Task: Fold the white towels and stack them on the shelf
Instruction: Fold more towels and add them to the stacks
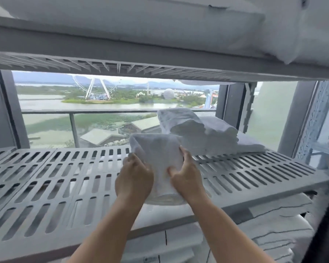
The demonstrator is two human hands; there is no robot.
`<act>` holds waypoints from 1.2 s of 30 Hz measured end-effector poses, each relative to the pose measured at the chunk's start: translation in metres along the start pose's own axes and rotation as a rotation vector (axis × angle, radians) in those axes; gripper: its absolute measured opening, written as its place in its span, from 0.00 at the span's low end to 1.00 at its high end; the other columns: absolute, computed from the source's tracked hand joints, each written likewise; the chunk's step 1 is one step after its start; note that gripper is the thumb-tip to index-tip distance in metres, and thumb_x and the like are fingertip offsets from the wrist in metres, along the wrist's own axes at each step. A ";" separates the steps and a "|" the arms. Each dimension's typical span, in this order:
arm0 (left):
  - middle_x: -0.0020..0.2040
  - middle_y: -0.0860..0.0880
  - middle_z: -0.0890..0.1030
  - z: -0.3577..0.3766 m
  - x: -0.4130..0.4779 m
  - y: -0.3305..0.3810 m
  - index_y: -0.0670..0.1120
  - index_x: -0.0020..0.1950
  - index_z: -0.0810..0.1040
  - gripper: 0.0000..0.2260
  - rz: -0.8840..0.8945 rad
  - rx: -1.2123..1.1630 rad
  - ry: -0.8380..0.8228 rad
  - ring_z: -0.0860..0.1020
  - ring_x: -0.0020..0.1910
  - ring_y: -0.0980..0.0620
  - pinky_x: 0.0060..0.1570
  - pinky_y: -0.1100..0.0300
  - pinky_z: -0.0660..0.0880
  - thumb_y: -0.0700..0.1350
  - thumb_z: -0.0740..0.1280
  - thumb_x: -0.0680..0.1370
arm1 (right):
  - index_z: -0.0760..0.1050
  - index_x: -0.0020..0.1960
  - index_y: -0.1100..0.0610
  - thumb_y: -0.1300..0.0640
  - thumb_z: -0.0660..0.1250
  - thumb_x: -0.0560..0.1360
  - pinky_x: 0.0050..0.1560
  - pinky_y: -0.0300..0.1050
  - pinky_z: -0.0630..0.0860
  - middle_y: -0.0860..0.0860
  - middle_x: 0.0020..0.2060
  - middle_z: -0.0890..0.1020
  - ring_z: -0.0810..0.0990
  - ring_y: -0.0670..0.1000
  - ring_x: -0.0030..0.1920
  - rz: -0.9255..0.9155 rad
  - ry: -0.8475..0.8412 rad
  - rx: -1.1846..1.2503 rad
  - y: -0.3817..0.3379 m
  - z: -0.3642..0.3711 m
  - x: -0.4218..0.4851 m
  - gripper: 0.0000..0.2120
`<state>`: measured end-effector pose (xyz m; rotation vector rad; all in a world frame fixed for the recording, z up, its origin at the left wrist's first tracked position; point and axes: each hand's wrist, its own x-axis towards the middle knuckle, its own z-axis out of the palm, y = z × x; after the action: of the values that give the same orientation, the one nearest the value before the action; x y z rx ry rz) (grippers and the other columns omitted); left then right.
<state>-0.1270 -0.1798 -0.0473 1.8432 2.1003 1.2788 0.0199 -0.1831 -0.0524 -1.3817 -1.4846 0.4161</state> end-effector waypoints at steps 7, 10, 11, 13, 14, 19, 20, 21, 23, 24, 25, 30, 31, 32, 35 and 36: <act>0.60 0.46 0.73 0.039 -0.016 0.099 0.45 0.66 0.67 0.17 0.241 -0.047 0.118 0.77 0.54 0.41 0.41 0.53 0.66 0.47 0.57 0.79 | 0.59 0.76 0.43 0.61 0.62 0.71 0.49 0.45 0.68 0.49 0.60 0.77 0.73 0.52 0.53 0.145 0.232 0.122 0.039 -0.074 0.028 0.36; 0.61 0.46 0.74 0.070 -0.011 0.136 0.46 0.67 0.68 0.17 0.309 -0.092 0.078 0.77 0.54 0.40 0.41 0.53 0.66 0.46 0.58 0.78 | 0.60 0.77 0.46 0.62 0.61 0.72 0.50 0.44 0.68 0.51 0.62 0.77 0.74 0.52 0.53 0.163 0.331 0.092 0.060 -0.106 0.042 0.35; 0.60 0.45 0.74 0.082 -0.010 0.147 0.46 0.67 0.68 0.17 0.333 -0.112 0.060 0.77 0.54 0.40 0.41 0.53 0.66 0.46 0.59 0.78 | 0.60 0.77 0.47 0.62 0.61 0.72 0.50 0.45 0.69 0.51 0.63 0.77 0.74 0.53 0.54 0.161 0.364 0.066 0.068 -0.118 0.047 0.35; 0.59 0.45 0.74 0.108 -0.007 0.171 0.46 0.67 0.69 0.17 0.386 -0.171 0.019 0.77 0.53 0.40 0.41 0.54 0.65 0.45 0.59 0.79 | 0.60 0.78 0.48 0.63 0.61 0.72 0.54 0.48 0.72 0.52 0.65 0.76 0.75 0.55 0.58 0.172 0.441 0.007 0.083 -0.143 0.056 0.35; 0.59 0.45 0.74 0.120 -0.005 0.183 0.47 0.68 0.69 0.17 0.410 -0.207 -0.004 0.77 0.54 0.40 0.41 0.54 0.65 0.45 0.59 0.79 | 0.59 0.78 0.48 0.63 0.61 0.73 0.58 0.50 0.73 0.52 0.67 0.75 0.75 0.56 0.61 0.182 0.485 -0.017 0.090 -0.155 0.060 0.35; 0.61 0.45 0.73 0.172 0.003 0.237 0.48 0.68 0.68 0.16 0.535 -0.326 -0.142 0.76 0.56 0.41 0.42 0.53 0.67 0.45 0.57 0.80 | 0.58 0.79 0.51 0.66 0.60 0.73 0.70 0.55 0.69 0.52 0.72 0.72 0.71 0.56 0.69 0.226 0.610 -0.093 0.120 -0.208 0.088 0.36; 0.61 0.45 0.73 0.181 0.006 0.245 0.48 0.69 0.67 0.16 0.548 -0.335 -0.168 0.76 0.57 0.41 0.43 0.53 0.67 0.45 0.57 0.80 | 0.58 0.79 0.51 0.66 0.59 0.72 0.69 0.55 0.70 0.52 0.71 0.72 0.72 0.56 0.69 0.232 0.623 -0.097 0.125 -0.216 0.094 0.36; 0.61 0.45 0.72 0.190 0.009 0.252 0.48 0.69 0.67 0.17 0.557 -0.339 -0.189 0.76 0.57 0.41 0.43 0.53 0.66 0.45 0.57 0.80 | 0.59 0.79 0.51 0.66 0.59 0.72 0.69 0.55 0.70 0.51 0.70 0.73 0.72 0.56 0.68 0.239 0.634 -0.096 0.131 -0.223 0.102 0.37; 0.61 0.45 0.72 0.207 0.014 0.265 0.47 0.69 0.66 0.18 0.566 -0.342 -0.227 0.75 0.57 0.41 0.44 0.53 0.67 0.44 0.57 0.79 | 0.60 0.78 0.50 0.67 0.59 0.70 0.67 0.55 0.72 0.51 0.68 0.75 0.73 0.56 0.66 0.247 0.645 -0.083 0.144 -0.234 0.115 0.37; 0.61 0.45 0.71 0.215 0.016 0.271 0.48 0.70 0.65 0.19 0.564 -0.344 -0.246 0.75 0.57 0.41 0.44 0.53 0.67 0.43 0.57 0.78 | 0.60 0.78 0.50 0.67 0.59 0.70 0.67 0.56 0.72 0.51 0.68 0.75 0.74 0.56 0.66 0.246 0.647 -0.075 0.152 -0.239 0.122 0.37; 0.60 0.46 0.71 0.225 0.019 0.277 0.48 0.70 0.65 0.20 0.560 -0.348 -0.267 0.75 0.56 0.41 0.44 0.53 0.67 0.43 0.57 0.77 | 0.61 0.78 0.51 0.67 0.60 0.70 0.66 0.56 0.73 0.51 0.68 0.75 0.74 0.56 0.66 0.241 0.647 -0.072 0.160 -0.244 0.130 0.37; 0.57 0.47 0.69 0.281 0.032 0.309 0.47 0.70 0.65 0.22 0.505 -0.381 -0.336 0.74 0.56 0.41 0.46 0.53 0.66 0.40 0.59 0.75 | 0.63 0.76 0.54 0.68 0.59 0.71 0.66 0.57 0.72 0.54 0.68 0.75 0.74 0.58 0.66 0.202 0.657 -0.077 0.207 -0.268 0.177 0.34; 0.59 0.46 0.69 0.293 0.032 0.316 0.47 0.70 0.65 0.22 0.495 -0.377 -0.341 0.74 0.57 0.40 0.47 0.53 0.67 0.39 0.59 0.75 | 0.63 0.76 0.54 0.68 0.59 0.71 0.67 0.57 0.72 0.54 0.67 0.75 0.74 0.59 0.66 0.199 0.653 -0.075 0.217 -0.273 0.188 0.34; 0.60 0.45 0.70 0.306 0.033 0.322 0.46 0.70 0.64 0.23 0.487 -0.368 -0.342 0.74 0.58 0.40 0.48 0.53 0.67 0.39 0.58 0.75 | 0.63 0.76 0.55 0.69 0.59 0.71 0.67 0.57 0.72 0.55 0.67 0.75 0.74 0.59 0.66 0.199 0.645 -0.068 0.228 -0.278 0.198 0.34; 0.64 0.44 0.70 0.342 0.041 0.342 0.45 0.74 0.62 0.25 0.472 -0.343 -0.316 0.74 0.59 0.40 0.50 0.53 0.69 0.39 0.58 0.77 | 0.63 0.77 0.54 0.69 0.58 0.70 0.69 0.56 0.70 0.53 0.69 0.75 0.73 0.58 0.68 0.194 0.586 -0.014 0.258 -0.296 0.232 0.35; 0.65 0.43 0.70 0.353 0.048 0.349 0.44 0.76 0.61 0.26 0.461 -0.340 -0.300 0.74 0.60 0.40 0.53 0.53 0.71 0.39 0.59 0.78 | 0.63 0.77 0.54 0.70 0.58 0.70 0.70 0.55 0.69 0.53 0.70 0.75 0.72 0.58 0.69 0.186 0.564 0.002 0.266 -0.304 0.245 0.35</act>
<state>0.3280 0.0242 -0.0427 2.2510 1.2635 1.2370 0.4567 -0.0049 -0.0316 -1.4863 -0.8995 0.1205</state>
